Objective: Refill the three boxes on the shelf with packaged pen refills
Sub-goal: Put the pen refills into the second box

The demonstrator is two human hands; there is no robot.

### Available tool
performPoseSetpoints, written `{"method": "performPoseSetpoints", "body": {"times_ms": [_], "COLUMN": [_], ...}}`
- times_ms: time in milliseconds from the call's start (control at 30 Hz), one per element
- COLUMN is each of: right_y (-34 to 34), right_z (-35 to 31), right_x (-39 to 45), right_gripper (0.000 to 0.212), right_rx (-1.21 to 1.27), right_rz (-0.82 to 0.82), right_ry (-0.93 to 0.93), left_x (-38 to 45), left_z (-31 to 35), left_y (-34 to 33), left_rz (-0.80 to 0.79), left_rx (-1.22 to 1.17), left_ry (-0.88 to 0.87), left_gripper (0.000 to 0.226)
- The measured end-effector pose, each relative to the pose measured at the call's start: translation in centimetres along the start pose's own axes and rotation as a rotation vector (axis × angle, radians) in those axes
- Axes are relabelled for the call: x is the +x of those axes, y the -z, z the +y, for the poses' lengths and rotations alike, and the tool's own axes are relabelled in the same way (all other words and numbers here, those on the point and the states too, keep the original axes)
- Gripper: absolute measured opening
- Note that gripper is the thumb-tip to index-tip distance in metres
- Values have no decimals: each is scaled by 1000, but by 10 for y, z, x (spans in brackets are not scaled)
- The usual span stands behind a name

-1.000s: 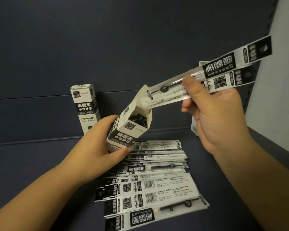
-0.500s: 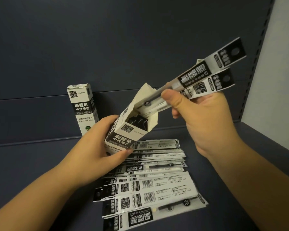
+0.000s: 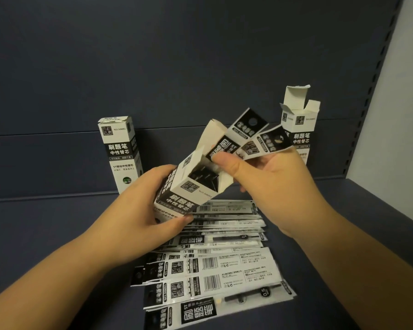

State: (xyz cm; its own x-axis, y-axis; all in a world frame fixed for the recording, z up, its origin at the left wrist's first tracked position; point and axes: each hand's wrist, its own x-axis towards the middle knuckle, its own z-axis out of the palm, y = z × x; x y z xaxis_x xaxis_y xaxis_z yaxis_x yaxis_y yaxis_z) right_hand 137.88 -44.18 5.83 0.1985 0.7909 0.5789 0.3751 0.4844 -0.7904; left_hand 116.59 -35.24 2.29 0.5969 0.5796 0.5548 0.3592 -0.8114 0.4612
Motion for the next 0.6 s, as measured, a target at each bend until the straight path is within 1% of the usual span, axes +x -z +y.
{"method": "performPoseSetpoints", "body": {"times_ms": [33,67,133,233,267,400,467,533,600], "right_y": [-1,-1,0,-1,-1,0,0,0,1], "right_z": [-2,-4,-5,-4,-3,-3,-2,-1,-1], "right_x": [1,1,2,3,3,2,2,3,3], "right_gripper": [11,5,10,7,9,15,18,17,14], "right_rx": [23,45,74,98,95,85,146,135,84], "right_rz": [-13,-28,-14,61,61,-118,-78,-16,-35], "right_ry": [-10,1,40,88,84,13,4,14,12], "left_x": [0,0,0,1,1,1,1,1,1], "left_z": [0,0,-1,-1,-2,0,2,2,1], "left_y": [0,0,0,1,1,1,2,2,1], "left_rz": [0,3,13,15,10,-15,-11,-5,-8], "left_rx": [10,13,17,26,27,59,51,31,40], "left_ry": [0,2,8,21,24,19,25,36,38], "left_gripper": [68,69,69,71,71,69,68,67,68]}}
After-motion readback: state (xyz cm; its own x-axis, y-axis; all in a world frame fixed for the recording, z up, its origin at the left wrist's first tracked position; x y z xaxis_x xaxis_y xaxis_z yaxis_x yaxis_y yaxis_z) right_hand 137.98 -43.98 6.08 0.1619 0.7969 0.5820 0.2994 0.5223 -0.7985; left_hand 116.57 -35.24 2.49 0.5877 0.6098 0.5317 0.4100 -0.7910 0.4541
